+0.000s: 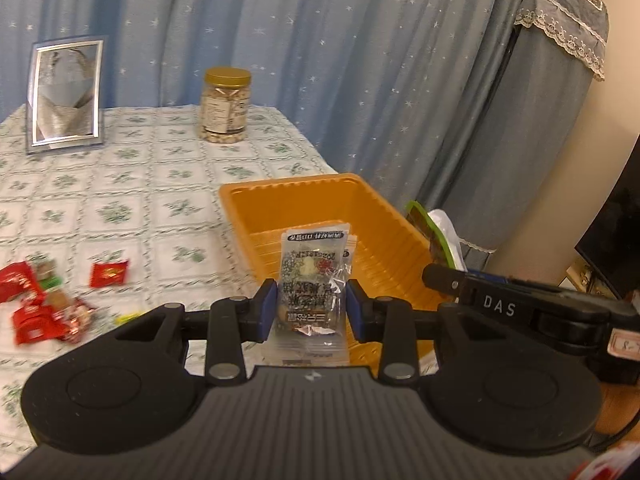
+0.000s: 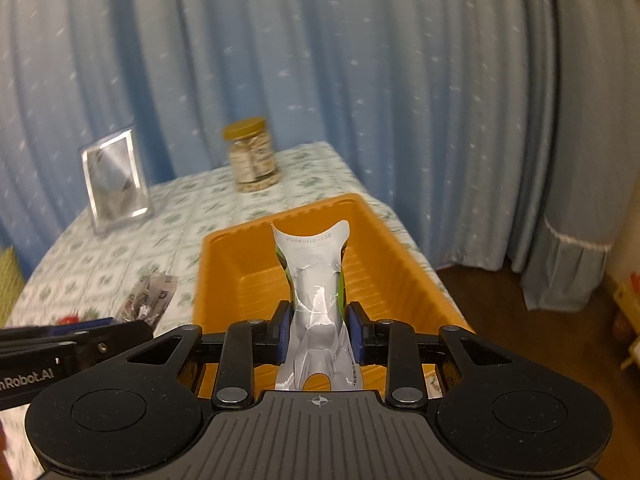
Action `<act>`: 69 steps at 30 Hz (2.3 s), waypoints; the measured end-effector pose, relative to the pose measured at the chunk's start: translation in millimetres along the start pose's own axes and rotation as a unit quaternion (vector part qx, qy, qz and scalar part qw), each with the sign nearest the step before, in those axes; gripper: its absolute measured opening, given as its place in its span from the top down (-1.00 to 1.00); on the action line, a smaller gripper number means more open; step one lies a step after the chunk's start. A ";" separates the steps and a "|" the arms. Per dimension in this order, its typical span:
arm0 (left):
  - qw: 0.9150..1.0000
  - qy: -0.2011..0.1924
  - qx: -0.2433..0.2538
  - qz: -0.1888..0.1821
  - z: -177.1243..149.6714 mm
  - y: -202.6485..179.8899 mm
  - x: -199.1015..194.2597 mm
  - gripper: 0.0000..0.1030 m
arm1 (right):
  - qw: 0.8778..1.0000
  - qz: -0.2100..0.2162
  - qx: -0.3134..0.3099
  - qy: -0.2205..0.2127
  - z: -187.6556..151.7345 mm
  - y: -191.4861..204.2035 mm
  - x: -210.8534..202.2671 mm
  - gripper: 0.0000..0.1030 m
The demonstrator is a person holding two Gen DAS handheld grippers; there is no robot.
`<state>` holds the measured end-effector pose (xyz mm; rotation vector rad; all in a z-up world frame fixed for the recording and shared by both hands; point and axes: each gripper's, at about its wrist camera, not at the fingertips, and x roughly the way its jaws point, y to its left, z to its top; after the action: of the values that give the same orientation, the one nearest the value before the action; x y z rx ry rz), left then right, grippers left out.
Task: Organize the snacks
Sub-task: 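Carry both bags over the orange tray and open both tools to drop them, then grasp the yellow candy with the right tool while the left tool grasps a red-wrapped candy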
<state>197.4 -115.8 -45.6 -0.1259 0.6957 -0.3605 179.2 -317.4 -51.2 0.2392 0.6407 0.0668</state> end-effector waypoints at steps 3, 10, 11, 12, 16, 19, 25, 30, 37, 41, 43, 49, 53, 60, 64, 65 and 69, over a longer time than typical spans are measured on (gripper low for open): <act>1.000 0.007 0.006 0.000 1.5 -5.7 15.5 0.36 | 1.000 0.000 0.014 0.002 3.7 -12.1 4.6 0.42; 1.000 0.020 0.010 -0.001 -1.3 -9.1 40.4 0.35 | 0.999 -0.004 0.034 0.009 7.8 -26.7 15.8 0.42; 1.000 0.020 0.010 0.000 -1.3 -10.0 42.9 0.35 | 0.999 -0.004 0.035 0.010 7.3 -28.2 16.3 0.42; 1.000 0.017 0.011 0.002 -1.3 -11.2 44.8 0.34 | 0.999 -0.005 0.036 0.011 6.9 -29.2 17.0 0.42; 1.000 0.001 0.015 0.003 -1.0 -12.7 41.6 0.05 | 0.999 -0.004 0.041 0.016 6.0 -30.6 18.6 0.42; 1.000 -0.008 0.018 0.018 -4.0 -7.6 29.5 0.05 | 0.999 -0.002 0.041 0.016 6.6 -29.6 17.2 0.42; 0.999 -0.013 -0.002 0.051 -18.2 15.2 -3.5 -0.02 | 0.998 0.010 0.047 0.029 4.4 -25.6 20.3 0.42; 0.997 -0.017 -0.031 0.067 -30.3 35.3 -27.1 -0.11 | 0.998 0.020 0.052 0.037 3.5 -20.0 24.5 0.42; 0.996 -0.014 -0.045 0.079 -45.6 53.7 -46.6 -0.19 | 0.995 0.039 0.088 -0.002 4.6 -23.4 13.9 -0.43; 0.995 -0.015 -0.053 0.085 -55.6 64.0 -58.4 -0.22 | 0.996 0.045 0.076 -0.005 -1.1 -12.1 -3.7 -0.43; 0.994 -0.016 -0.057 0.090 -59.7 69.0 -64.6 -0.26 | 0.996 0.048 0.069 -0.007 -6.7 -3.5 -12.4 -0.43; 0.991 -0.019 -0.070 0.108 -69.8 86.1 -84.2 -0.30 | 0.997 0.059 0.054 -0.008 -24.2 27.6 -32.6 -0.43; 0.989 -0.021 -0.079 0.120 -75.5 97.8 -96.7 -0.31 | 0.997 0.068 0.025 -0.007 -34.7 51.2 -40.5 -0.43; 0.985 -0.032 -0.089 0.141 -79.5 114.2 -111.8 -0.38 | 0.996 0.084 -0.015 0.004 -51.7 85.7 -42.4 -0.43; 0.983 -0.037 -0.098 0.151 -79.7 125.1 -116.8 -0.39 | 0.996 0.090 -0.026 0.008 -55.0 97.7 -40.8 -0.43; 0.983 -0.037 -0.099 0.152 -79.9 127.3 -117.5 -0.39 | 0.995 0.091 -0.028 0.008 -55.4 100.2 -39.8 -0.43; 0.981 -0.039 -0.101 0.160 -81.3 135.3 -119.5 -0.39 | 0.994 0.099 -0.034 0.012 -58.4 108.7 -37.9 -0.43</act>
<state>98.4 54.2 -66.9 -0.2164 0.6604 0.0239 115.2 -205.4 -48.0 0.2370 0.6365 0.2823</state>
